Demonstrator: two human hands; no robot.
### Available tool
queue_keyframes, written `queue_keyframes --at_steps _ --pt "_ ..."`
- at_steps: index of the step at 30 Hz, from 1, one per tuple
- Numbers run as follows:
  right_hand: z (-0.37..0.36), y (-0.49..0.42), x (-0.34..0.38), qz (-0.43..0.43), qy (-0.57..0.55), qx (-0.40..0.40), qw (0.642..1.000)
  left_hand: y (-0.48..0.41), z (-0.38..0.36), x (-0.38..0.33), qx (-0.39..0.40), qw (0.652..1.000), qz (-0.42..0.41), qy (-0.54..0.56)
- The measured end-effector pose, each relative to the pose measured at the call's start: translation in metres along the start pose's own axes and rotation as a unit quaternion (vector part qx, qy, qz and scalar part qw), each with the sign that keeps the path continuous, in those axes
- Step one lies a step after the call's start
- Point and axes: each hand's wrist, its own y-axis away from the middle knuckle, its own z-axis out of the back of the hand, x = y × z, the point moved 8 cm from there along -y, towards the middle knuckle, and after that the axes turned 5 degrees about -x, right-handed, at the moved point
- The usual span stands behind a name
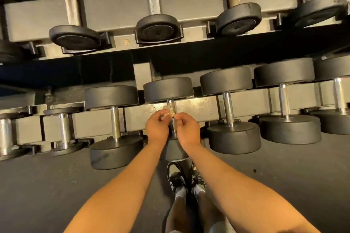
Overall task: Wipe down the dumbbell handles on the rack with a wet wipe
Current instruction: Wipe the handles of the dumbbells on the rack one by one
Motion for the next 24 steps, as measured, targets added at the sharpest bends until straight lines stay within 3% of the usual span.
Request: queue_keyframes --at_steps 8,15,20,24 --pt "-0.007 -0.016 -0.009 0.076 0.096 -0.002 0.993 -0.041 -0.022 0.005 0.003 0.995 -0.092 -0.045" --pt "-0.005 -0.011 -0.012 0.058 0.131 -0.01 0.99 -0.021 -0.02 0.03 0.039 0.992 -0.083 -0.092" --pt "-0.006 -0.014 -0.014 0.051 0.121 -0.017 0.991 -0.039 -0.019 0.023 -0.003 0.997 -0.057 -0.052" --pt "-0.006 -0.014 -0.015 0.043 0.118 -0.014 0.992 -0.026 -0.022 0.026 0.007 0.995 -0.068 -0.076"
